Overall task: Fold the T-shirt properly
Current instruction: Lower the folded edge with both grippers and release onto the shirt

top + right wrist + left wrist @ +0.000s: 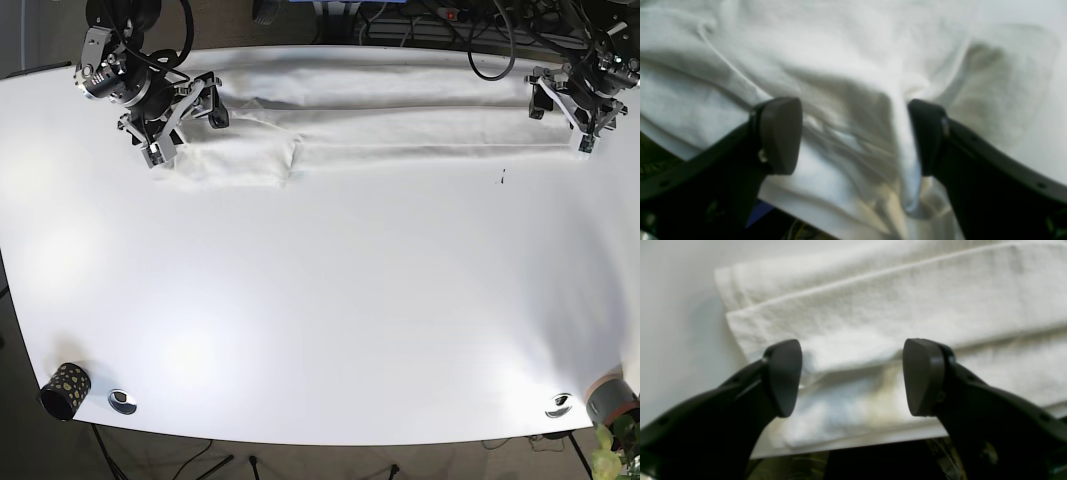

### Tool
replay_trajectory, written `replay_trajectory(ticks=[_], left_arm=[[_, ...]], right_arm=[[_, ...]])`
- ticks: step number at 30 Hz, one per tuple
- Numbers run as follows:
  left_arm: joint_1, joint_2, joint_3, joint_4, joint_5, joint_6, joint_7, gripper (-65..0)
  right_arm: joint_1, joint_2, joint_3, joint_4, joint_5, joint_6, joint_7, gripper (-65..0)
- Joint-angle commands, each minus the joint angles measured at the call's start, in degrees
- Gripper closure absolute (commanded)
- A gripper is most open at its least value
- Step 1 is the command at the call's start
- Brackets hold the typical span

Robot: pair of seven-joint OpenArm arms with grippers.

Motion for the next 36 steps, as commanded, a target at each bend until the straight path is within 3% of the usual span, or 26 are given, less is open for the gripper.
replay_trajectory(ticks=[1, 8, 18, 23, 36], left_arm=[[0.0, -0.8, 0.0, -1.2, -0.5, 0.0, -0.9, -43.3], [-6.6, -0.8, 1.0, -8.3, 0.1, 0.0, -1.0, -43.5], [-19.4, -0.8, 2.4, -16.9, 7.4, 0.0, -1.0, -43.9], [-24.6, -0.8, 2.4, -20.5, 7.7, 0.0, -1.0, -43.9], [-26.5, -0.8, 2.4, -21.2, 7.5, 0.0, -1.0, -43.9]], right_arm=[[0.5, 0.6, 0.5, -1.8, -0.8, 0.03, 0.7, -47.2], [2.6, 1.0, 0.2, -6.7, -1.2, 0.03, 5.5, -47.2], [12.5, 3.3, 0.4, -15.0, -1.3, -0.32, 5.9, -47.2], [17.8, 5.3, 0.4, -16.4, -1.3, -0.32, 5.9, -47.2], [26.5, 5.0, -0.2, -16.4, -1.2, -0.41, 1.5, -47.2]])
